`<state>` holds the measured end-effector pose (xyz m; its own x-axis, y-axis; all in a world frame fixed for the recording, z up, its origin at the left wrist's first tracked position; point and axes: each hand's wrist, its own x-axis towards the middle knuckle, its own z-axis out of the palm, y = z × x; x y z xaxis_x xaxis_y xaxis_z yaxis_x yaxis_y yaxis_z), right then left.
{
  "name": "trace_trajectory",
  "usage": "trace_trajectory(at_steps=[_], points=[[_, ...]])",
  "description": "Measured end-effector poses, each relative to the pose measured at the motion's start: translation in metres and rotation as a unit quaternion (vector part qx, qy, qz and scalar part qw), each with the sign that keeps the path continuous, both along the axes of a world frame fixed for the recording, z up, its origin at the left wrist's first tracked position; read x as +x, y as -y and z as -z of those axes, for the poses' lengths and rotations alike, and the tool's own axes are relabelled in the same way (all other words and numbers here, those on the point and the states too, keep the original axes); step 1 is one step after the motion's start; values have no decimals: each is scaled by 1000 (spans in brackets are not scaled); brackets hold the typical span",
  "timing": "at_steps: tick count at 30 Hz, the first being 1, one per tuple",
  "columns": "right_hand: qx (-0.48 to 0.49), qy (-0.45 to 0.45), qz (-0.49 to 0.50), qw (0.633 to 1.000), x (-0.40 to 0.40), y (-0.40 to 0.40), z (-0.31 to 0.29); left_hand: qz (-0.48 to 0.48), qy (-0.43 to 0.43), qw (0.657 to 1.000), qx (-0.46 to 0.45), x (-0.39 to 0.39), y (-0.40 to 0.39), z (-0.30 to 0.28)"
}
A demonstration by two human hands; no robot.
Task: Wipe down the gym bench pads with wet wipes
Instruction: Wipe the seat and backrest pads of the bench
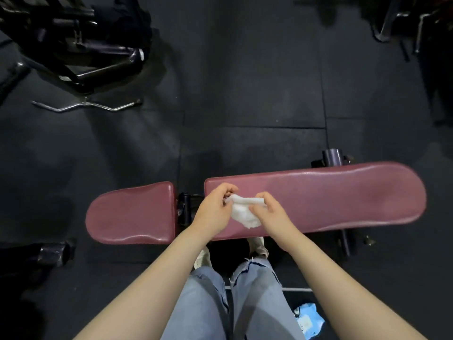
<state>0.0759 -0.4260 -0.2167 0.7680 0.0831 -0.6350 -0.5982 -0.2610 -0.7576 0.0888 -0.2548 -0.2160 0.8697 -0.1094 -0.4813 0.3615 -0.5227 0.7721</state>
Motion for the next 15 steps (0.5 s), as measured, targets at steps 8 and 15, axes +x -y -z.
trace_trajectory(at_steps=[8,15], points=[[-71,-65,206,974,4,-3,91,64,-51,994,69,-4,-42,70],[-198,-71,226,951,49,49,168,24,-86,992,91,-9,-51,140]])
